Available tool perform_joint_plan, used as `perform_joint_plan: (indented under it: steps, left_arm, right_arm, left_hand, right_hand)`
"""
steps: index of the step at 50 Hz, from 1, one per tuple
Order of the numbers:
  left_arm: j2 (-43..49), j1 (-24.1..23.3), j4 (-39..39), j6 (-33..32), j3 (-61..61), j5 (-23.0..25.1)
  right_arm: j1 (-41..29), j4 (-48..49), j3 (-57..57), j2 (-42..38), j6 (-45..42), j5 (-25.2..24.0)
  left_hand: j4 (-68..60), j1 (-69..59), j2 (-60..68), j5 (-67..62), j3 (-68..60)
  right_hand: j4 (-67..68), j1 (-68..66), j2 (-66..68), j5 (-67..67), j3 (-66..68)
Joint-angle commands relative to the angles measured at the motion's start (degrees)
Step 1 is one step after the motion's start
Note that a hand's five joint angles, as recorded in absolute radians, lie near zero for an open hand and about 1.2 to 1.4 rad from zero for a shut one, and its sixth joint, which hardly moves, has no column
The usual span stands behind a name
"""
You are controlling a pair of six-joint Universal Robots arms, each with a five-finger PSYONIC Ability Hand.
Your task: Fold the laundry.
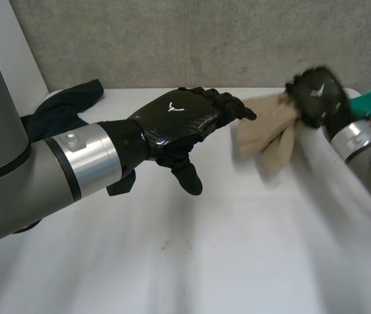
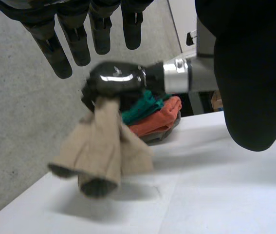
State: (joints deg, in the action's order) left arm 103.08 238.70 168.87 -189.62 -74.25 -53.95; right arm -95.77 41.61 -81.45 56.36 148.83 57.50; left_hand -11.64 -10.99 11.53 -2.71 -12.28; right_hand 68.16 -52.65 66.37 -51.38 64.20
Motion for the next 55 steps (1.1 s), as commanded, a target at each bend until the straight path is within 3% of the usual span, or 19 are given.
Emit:
perform_joint_plan:
  steps: [1, 13, 30, 43, 55]
  left_arm:
    - [-0.8, -0.1, 0.6, 0.0, 0.1, -0.1]
    - [-1.7, -0.1, 0.7, 0.1, 0.1, -0.2]
    - [-1.5, 0.0, 0.7, 0.2, -0.2, -0.4]
    - [-1.7, 0.0, 0.7, 0.1, -0.9, -1.8]
    - [-1.7, -0.3, 0.7, 0.1, -0.2, -2.4]
  right_arm:
    - [3.7, 1.2, 13.5, 0.1, 8.2, -0.5]
    - [14.2, 8.2, 27.0, -4.4, 18.4, -1.7]
    - [28.5, 21.9, 18.2, -17.5, 28.2, -16.3]
    - [35.7, 23.5, 15.0, -17.1, 36.6, -27.5]
    - [36.4, 23.6, 11.4, -13.6, 40.9, -36.4]
  left_hand:
    - [-0.3, -0.9, 0.4, 0.8, 0.4]
    - [-0.3, -0.9, 0.4, 0.8, 0.4]
    - [-0.8, -1.4, 0.9, 0.3, -0.1]
    - [-0.8, -1.4, 0.9, 0.3, -0.1]
    - [-0.9, -1.6, 1.0, 0.1, -0.3]
  right_hand:
    - [11.8, -27.3, 13.6, -18.6, 15.8]
    - [11.8, -27.3, 13.6, -18.6, 15.8]
    - [11.8, -27.3, 13.6, -18.6, 15.8]
    - [11.8, -27.3, 13.6, -18.6, 15.8]
    - [11.8, -27.3, 13.6, -18.6, 15.8]
